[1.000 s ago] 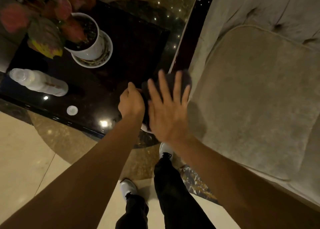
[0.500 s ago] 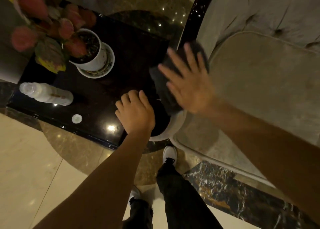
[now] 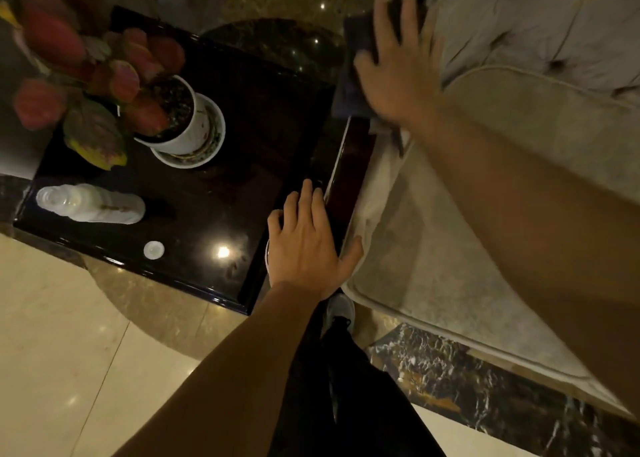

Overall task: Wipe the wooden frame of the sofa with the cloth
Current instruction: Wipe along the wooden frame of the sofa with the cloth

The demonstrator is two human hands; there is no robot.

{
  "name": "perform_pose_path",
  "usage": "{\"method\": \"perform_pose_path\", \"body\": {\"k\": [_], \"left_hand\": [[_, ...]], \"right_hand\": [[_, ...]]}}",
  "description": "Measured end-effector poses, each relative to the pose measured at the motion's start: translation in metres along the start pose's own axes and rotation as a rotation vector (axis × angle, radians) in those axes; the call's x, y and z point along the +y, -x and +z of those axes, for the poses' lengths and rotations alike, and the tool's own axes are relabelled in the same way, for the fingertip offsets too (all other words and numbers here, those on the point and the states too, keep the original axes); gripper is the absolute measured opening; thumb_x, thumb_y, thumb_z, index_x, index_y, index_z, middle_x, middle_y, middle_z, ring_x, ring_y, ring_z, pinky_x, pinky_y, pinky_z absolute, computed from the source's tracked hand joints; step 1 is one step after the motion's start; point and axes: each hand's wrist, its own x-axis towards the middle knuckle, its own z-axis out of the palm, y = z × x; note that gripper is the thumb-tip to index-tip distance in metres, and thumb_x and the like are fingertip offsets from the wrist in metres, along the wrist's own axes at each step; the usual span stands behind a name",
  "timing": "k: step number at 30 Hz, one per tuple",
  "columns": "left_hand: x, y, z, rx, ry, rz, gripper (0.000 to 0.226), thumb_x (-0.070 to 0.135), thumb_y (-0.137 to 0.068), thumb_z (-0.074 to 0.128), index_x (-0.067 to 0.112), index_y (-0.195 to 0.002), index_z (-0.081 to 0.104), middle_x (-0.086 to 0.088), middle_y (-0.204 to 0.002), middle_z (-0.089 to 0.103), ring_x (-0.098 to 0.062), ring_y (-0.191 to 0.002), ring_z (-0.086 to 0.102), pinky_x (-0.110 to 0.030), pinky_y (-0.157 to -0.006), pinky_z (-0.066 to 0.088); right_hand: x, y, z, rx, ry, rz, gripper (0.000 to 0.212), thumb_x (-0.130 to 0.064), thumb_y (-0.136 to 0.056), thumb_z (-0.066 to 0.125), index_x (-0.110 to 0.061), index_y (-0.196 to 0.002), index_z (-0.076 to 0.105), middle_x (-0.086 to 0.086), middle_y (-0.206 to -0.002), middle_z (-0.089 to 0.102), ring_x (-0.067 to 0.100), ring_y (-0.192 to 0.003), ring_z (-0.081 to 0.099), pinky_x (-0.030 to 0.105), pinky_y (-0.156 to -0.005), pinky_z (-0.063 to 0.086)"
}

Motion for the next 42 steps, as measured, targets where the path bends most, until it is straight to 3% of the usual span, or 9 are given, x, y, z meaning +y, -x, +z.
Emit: {"method": "perform_pose_path", "body": {"k": [4,8,14,18,21,27,30,34,42], "left_hand": [[0.001,0.0,-0.003,-0.056,0.009,0.007,0.084,0.066,-0.086,0.04,0.003,-0.142,0.039,-0.017,-0.153,0.039,-0.036,-0.135,0.039,-0.053,-0.103,0.036],[0.003,0.0,-0.016,-0.188,-0.015,0.009,0.091,0.068,-0.085,0.039,0.009,-0.152,0.023,-0.013,-0.157,0.033,-0.035,-0.141,0.029,-0.049,-0.109,0.028],[0.001,-0.003,-0.004,-0.122,0.053,-0.014,0.078,0.062,-0.088,0.04,0.004,-0.14,0.038,-0.016,-0.149,0.044,-0.035,-0.132,0.041,-0.053,-0.104,0.036],[0.004,-0.006,-0.01,-0.197,0.045,-0.062,0.083,0.066,-0.085,0.04,0.007,-0.143,0.035,-0.014,-0.155,0.037,-0.036,-0.136,0.038,-0.054,-0.103,0.036],[0.018,-0.03,-0.025,-0.208,0.178,-0.141,0.09,0.069,-0.084,0.044,0.006,-0.145,0.025,-0.017,-0.16,0.026,-0.039,-0.138,0.036,-0.056,-0.102,0.037],[0.049,-0.105,-0.049,-0.078,0.28,-0.062,0.092,0.058,-0.085,0.055,0.014,-0.15,0.006,-0.015,-0.164,0.01,-0.037,-0.136,0.041,-0.053,-0.098,0.043],[0.059,-0.136,-0.056,-0.04,0.27,-0.068,0.094,0.057,-0.087,0.054,0.012,-0.152,0.005,-0.015,-0.164,0.008,-0.038,-0.138,0.038,-0.053,-0.1,0.043],[0.076,-0.142,-0.062,-0.077,0.296,-0.197,0.096,0.057,-0.085,0.06,0.008,-0.153,0.013,-0.017,-0.161,0.013,-0.038,-0.132,0.044,-0.048,-0.094,0.051],[0.118,-0.231,-0.093,-0.082,0.187,-0.24,0.096,0.048,-0.086,0.064,0.006,-0.152,0.009,-0.015,-0.16,0.02,-0.042,-0.124,0.052,-0.047,-0.089,0.046]], "right_hand": [[-0.023,0.025,0.011,0.088,-0.001,0.11,0.073,-0.04,-0.098,0.033,-0.013,-0.161,0.011,0.021,-0.168,0.003,0.047,-0.153,0.0,0.057,-0.123,0.01],[-0.067,0.154,0.024,-0.083,0.006,0.049,0.072,-0.037,-0.101,0.037,-0.015,-0.162,0.007,0.021,-0.168,-0.006,0.049,-0.152,-0.007,0.057,-0.122,0.015],[-0.024,-0.017,-0.006,0.028,-0.062,0.135,0.069,-0.026,-0.094,0.036,-0.001,-0.157,0.021,0.03,-0.165,0.008,0.049,-0.151,0.002,0.064,-0.119,0.021],[-0.039,0.025,0.007,0.047,0.128,0.097,0.064,-0.026,-0.099,0.036,0.001,-0.156,0.022,0.027,-0.165,0.008,0.046,-0.153,0.001,0.063,-0.119,0.016],[-0.047,0.085,0.015,-0.026,0.073,0.01,0.071,-0.033,-0.098,0.039,-0.006,-0.159,0.016,0.025,-0.166,0.001,0.049,-0.152,-0.003,0.064,-0.121,0.013],[0.011,-0.08,-0.024,-0.132,0.062,0.237,0.073,-0.048,-0.103,0.025,-0.014,-0.161,-0.005,0.013,-0.169,-0.012,0.044,-0.153,-0.013,0.057,-0.124,-0.002],[0.003,-0.064,-0.02,-0.109,0.129,0.107,0.067,-0.043,-0.103,0.027,-0.015,-0.161,0.008,0.015,-0.169,-0.006,0.045,-0.152,-0.014,0.059,-0.124,-0.001],[0.014,-0.018,-0.016,-0.284,0.177,-0.246,0.065,-0.049,-0.102,0.009,-0.024,-0.161,0.014,0.016,-0.169,-0.008,0.046,-0.151,-0.018,0.061,-0.122,-0.005],[0.083,-0.16,-0.049,-0.33,0.083,-0.094,0.061,-0.057,-0.101,0.019,-0.04,-0.159,0.011,0.004,-0.169,-0.019,0.041,-0.149,-0.029,0.06,-0.12,-0.01]]}}
